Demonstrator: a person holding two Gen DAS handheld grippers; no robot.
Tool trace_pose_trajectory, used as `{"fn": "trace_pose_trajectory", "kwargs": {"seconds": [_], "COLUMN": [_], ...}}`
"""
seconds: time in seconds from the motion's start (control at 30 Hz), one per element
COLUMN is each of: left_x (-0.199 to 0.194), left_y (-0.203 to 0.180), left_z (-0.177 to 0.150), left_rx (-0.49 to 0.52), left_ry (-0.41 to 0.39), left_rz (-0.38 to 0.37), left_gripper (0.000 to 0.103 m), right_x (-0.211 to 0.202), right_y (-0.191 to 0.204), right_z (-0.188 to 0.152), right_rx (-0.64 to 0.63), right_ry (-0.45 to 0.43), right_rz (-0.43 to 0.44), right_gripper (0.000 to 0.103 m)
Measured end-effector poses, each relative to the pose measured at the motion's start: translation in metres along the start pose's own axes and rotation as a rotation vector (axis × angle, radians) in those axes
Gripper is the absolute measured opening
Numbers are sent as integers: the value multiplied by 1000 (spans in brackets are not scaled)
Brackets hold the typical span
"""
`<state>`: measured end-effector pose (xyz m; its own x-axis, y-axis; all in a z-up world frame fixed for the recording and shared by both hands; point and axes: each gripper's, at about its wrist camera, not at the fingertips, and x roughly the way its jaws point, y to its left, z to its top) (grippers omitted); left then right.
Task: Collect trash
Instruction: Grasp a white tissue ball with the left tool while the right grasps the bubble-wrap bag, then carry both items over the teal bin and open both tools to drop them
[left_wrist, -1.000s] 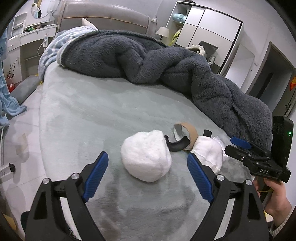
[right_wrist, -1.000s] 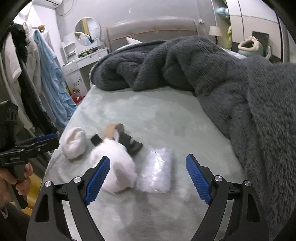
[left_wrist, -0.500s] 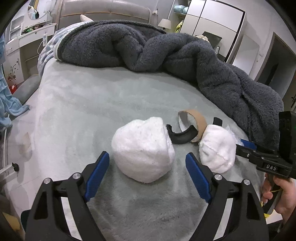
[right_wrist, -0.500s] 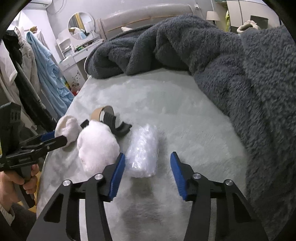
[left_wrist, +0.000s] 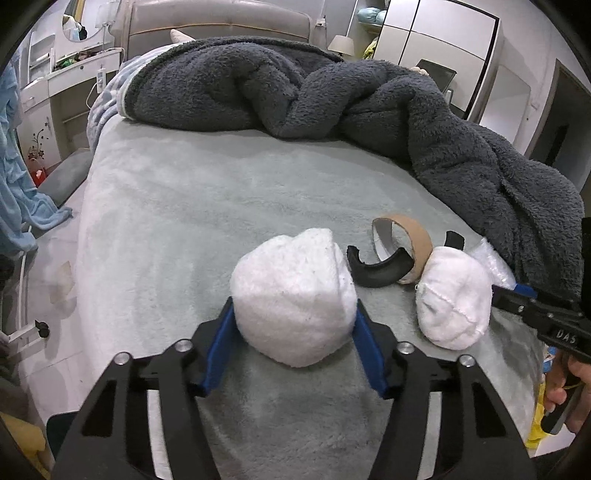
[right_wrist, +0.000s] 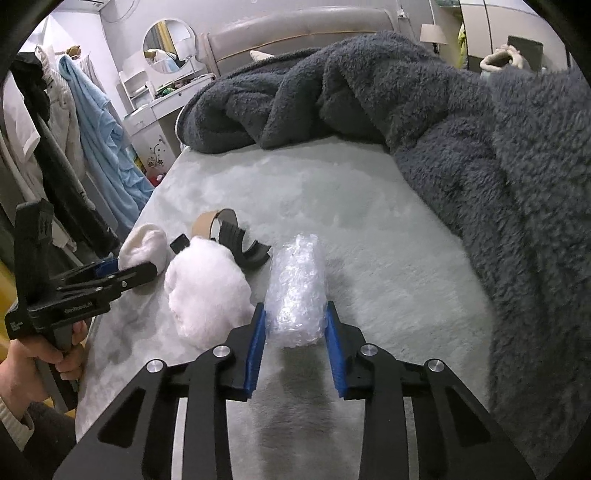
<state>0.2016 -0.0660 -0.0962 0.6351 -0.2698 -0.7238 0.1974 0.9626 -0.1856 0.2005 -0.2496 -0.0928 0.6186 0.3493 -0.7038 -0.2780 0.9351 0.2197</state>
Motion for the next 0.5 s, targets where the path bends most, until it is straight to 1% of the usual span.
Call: {"fn": "trace_pose_trajectory", "kwargs": {"seconds": [0.13,0.27,0.37,0.5], "left_x": [-2,-10,-18,-29], "left_y": [0,0,1,5], "left_z": [0,0,1,2], "left_rx": [5,9,18,20], "left_ry": [-12,-40,-60,-79], "left_rz": [8,12,6,-1], "left_gripper": [55,50,48,48], "right_x": [-7,-13,-16,-16], "right_y": [5,12,18,33], "right_z": [4,9,12,16], "right_rx": [-8,-16,-19,-30], "right_ry": [-20,-40,-52,-60], "right_rz": [11,25,42,71], "right_gripper": [31,31,30,30]}}
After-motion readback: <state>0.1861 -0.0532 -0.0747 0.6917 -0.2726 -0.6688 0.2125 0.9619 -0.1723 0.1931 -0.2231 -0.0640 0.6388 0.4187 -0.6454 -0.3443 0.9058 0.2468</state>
